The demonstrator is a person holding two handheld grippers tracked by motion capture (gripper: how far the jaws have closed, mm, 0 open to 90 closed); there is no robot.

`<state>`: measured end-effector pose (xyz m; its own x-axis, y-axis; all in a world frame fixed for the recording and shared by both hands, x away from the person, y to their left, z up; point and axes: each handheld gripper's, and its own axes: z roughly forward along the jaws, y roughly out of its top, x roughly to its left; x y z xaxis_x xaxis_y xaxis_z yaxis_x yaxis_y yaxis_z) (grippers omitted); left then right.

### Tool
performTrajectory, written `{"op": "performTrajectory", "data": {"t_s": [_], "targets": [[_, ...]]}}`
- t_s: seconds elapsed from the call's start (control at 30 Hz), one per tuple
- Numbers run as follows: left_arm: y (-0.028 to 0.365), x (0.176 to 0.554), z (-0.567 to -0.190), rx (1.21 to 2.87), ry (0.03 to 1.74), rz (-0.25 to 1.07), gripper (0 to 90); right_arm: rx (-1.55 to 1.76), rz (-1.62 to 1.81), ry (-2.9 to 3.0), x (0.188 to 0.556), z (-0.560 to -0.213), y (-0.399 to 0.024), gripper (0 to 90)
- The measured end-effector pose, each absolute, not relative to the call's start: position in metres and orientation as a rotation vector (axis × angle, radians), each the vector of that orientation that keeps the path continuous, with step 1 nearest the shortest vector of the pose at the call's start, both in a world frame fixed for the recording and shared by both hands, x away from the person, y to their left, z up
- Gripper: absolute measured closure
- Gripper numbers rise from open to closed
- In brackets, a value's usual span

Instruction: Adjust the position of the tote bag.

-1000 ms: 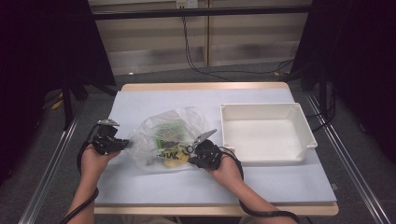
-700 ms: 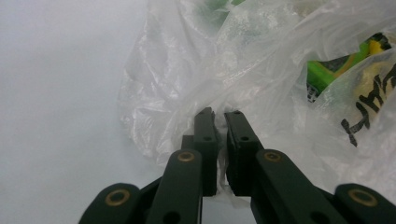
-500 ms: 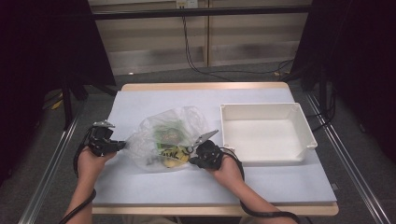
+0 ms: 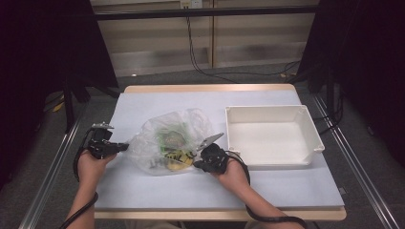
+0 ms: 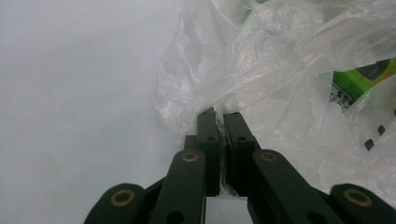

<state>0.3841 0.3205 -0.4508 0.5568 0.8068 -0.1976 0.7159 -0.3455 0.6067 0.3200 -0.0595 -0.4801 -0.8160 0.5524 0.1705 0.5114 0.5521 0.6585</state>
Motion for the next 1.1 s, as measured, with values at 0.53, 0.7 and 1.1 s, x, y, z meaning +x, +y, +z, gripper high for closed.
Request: {"op": "performTrajectory", "data": {"t_s": [0.53,0.7,1.1], "targets": [[0.304,0.380,-0.431,2.141,1.112,0.119,68.6,0.930,1.106,2.725,0.320,-0.479,-0.059,90.0],[0.300,0.379,-0.424,2.152,1.076,0.098,63.1,0.937,1.118,2.717,0.320,-0.480,-0.059,90.0],[0.300,0.373,-0.407,2.176,1.046,0.084,56.3,0.941,1.101,2.722,0.320,-0.479,-0.058,90.0]]}}
